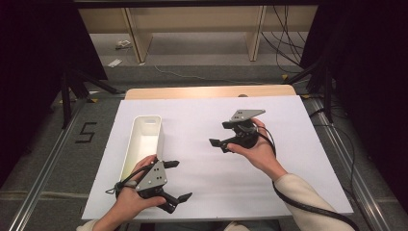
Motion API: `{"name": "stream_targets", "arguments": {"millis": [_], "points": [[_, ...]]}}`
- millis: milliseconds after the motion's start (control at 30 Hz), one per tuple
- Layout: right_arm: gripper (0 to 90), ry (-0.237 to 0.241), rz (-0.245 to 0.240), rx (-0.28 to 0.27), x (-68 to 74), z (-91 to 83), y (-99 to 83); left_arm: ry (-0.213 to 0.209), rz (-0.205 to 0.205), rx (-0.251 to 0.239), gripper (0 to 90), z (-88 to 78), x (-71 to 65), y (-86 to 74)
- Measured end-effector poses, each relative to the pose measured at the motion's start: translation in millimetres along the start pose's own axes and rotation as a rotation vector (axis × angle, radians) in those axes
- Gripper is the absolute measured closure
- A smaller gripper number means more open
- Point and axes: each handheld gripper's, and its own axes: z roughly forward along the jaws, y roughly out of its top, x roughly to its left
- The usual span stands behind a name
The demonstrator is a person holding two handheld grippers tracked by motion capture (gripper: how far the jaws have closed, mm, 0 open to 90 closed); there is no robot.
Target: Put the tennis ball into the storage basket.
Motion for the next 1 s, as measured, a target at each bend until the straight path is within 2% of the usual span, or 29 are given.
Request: {"name": "stream_targets", "arguments": {"millis": [233,533,733,1000], "points": [[15.6,-0.039,0.021,-0.009,-4.4,-29.5,-21.0,-0.001,0.000,0.002,0.0,0.2,-0.3,0.0],[15.6,-0.066,0.052,-0.018,-4.5,-57.7,-42.5,0.000,0.001,0.005,0.0,0.8,-0.4,-0.4],[15.6,-0.081,0.061,-0.009,-3.0,-70.8,-57.2,0.000,0.001,0.006,0.0,0.9,-0.3,-0.7],[15.6,-0.095,0.092,-0.027,-0.3,-87.0,-74.4,0.000,0.001,0.006,0.0,1.1,-0.7,-0.5]]}}
